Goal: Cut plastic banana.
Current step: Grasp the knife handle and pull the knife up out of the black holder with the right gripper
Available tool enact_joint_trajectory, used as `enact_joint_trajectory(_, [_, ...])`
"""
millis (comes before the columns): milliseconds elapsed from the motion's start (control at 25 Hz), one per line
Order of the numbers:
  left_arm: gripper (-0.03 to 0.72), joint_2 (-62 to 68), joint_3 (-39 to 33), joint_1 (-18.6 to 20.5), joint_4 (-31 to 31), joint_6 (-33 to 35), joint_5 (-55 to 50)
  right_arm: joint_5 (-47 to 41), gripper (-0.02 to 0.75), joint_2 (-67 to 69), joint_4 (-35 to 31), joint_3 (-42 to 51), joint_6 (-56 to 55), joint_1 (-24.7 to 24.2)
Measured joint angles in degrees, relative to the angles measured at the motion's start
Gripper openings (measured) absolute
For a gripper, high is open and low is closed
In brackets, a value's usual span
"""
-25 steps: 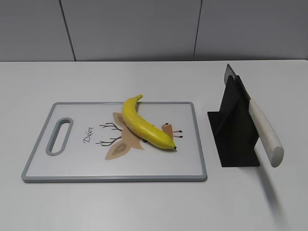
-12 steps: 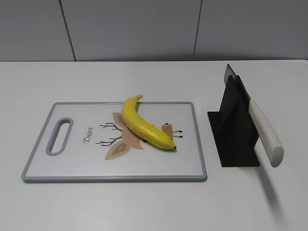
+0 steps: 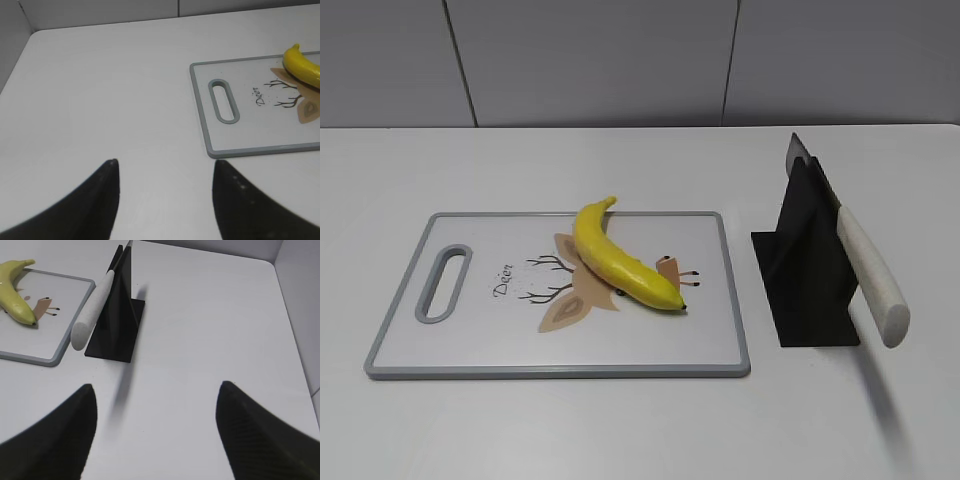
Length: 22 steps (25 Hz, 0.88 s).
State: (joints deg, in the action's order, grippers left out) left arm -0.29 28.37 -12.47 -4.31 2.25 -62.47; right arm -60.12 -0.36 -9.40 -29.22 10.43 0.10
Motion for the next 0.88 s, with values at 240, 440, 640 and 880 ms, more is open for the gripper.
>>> enact_joint_trajectory(240, [0.573, 0.0, 0.0, 0.0, 0.0, 0.0, 0.0, 0.0, 0.576, 0.0, 0.0, 0.0, 0.0, 0.0])
enact_joint_trajectory(440, [0.573, 0.0, 0.0, 0.0, 0.0, 0.0, 0.0, 0.0, 0.576, 0.0, 0.0, 0.0, 0.0, 0.0])
enact_joint_trajectory(640, [0.573, 0.0, 0.0, 0.0, 0.0, 0.0, 0.0, 0.1, 0.576, 0.6, 0.0, -0.4, 0.0, 0.0])
enact_joint_trajectory(880, [0.573, 0.0, 0.0, 0.0, 0.0, 0.0, 0.0, -0.6, 0.576, 10.5, 0.2, -4.8, 0.0, 0.0])
